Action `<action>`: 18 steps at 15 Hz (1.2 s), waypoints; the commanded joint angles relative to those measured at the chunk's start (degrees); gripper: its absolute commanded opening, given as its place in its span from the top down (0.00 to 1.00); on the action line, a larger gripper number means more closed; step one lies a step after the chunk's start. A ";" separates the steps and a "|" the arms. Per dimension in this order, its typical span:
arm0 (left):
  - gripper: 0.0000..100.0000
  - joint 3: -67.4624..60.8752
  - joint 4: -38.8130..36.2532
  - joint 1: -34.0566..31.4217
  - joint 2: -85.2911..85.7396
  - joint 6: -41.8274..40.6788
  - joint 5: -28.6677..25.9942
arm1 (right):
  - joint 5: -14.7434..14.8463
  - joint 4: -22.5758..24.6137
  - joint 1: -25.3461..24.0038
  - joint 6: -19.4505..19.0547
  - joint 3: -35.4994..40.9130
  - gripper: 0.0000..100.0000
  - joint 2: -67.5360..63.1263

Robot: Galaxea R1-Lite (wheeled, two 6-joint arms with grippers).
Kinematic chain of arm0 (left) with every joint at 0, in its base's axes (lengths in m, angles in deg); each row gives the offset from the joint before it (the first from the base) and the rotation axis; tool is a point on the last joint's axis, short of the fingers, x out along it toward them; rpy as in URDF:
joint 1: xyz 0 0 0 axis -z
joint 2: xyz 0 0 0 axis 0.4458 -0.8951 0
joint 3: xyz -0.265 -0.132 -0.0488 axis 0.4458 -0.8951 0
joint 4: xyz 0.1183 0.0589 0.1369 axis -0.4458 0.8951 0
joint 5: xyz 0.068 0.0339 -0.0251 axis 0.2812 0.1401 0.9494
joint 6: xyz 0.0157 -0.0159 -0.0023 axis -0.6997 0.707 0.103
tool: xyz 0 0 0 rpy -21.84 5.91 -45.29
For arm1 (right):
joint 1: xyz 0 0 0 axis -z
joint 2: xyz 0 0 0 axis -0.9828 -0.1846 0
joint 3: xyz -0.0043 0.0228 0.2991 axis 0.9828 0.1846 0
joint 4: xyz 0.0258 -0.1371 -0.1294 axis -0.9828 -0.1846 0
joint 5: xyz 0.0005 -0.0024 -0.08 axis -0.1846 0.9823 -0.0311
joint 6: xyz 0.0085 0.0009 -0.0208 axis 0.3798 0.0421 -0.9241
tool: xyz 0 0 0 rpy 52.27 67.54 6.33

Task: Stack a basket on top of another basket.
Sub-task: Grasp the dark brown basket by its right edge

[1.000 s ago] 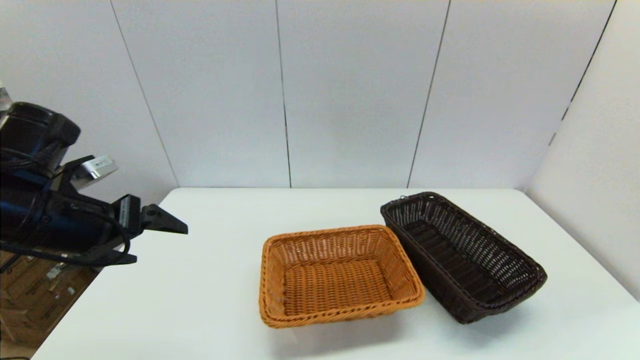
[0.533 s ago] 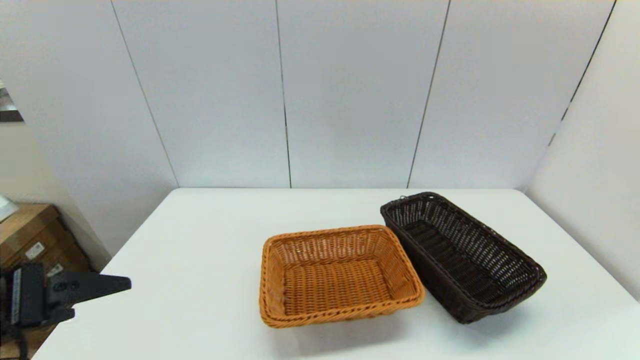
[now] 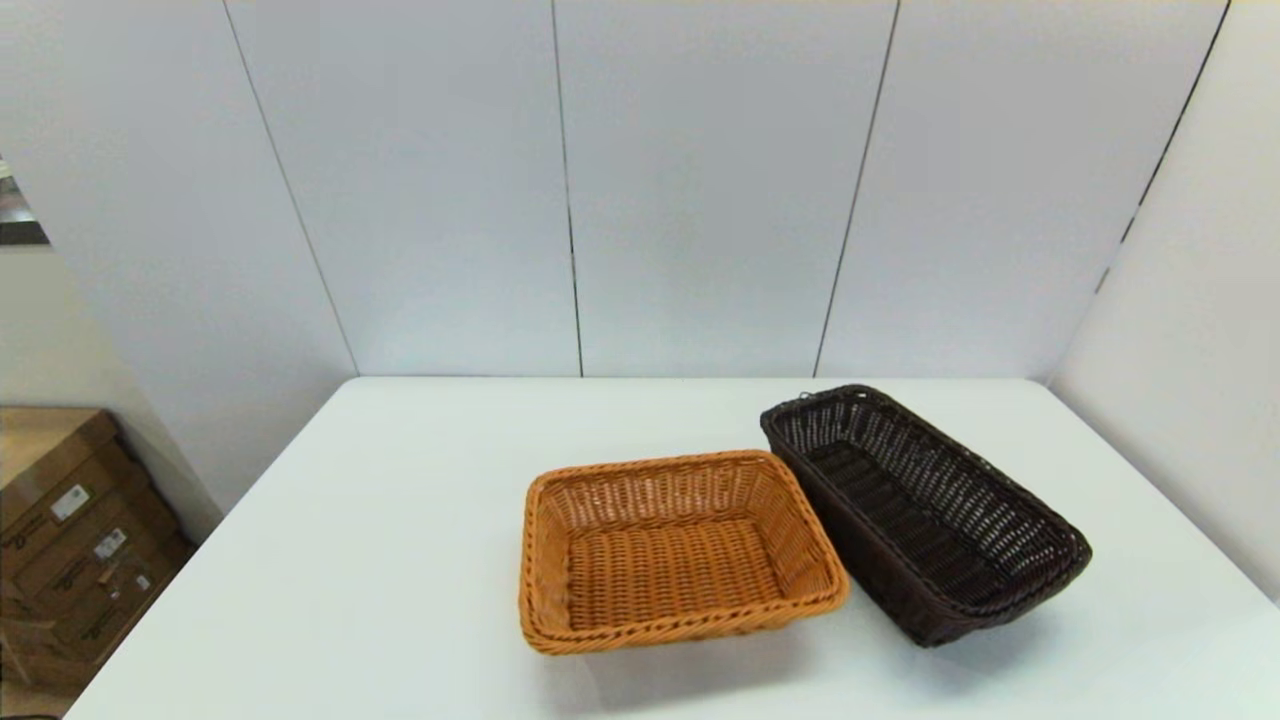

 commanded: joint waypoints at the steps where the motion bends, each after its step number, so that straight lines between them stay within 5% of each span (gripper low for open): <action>1: 0.00 -0.93 4.95 -0.05 10.22 0.63 -0.25 | 0.03 0.01 -0.01 0.00 0.09 0.00 0.11; 6: 0.00 -1.55 10.83 -2.86 19.01 0.45 -0.17 | 0.03 0.01 -0.01 0.00 0.09 0.00 0.11; 12: 0.00 -4.10 9.43 -4.53 28.59 -3.15 0.27 | 0.03 0.09 -0.01 0.00 0.09 0.00 0.11; 18: 0.00 -21.15 -13.86 -4.44 33.07 -19.06 11.00 | 0.03 0.01 -0.01 0.00 0.09 0.00 0.11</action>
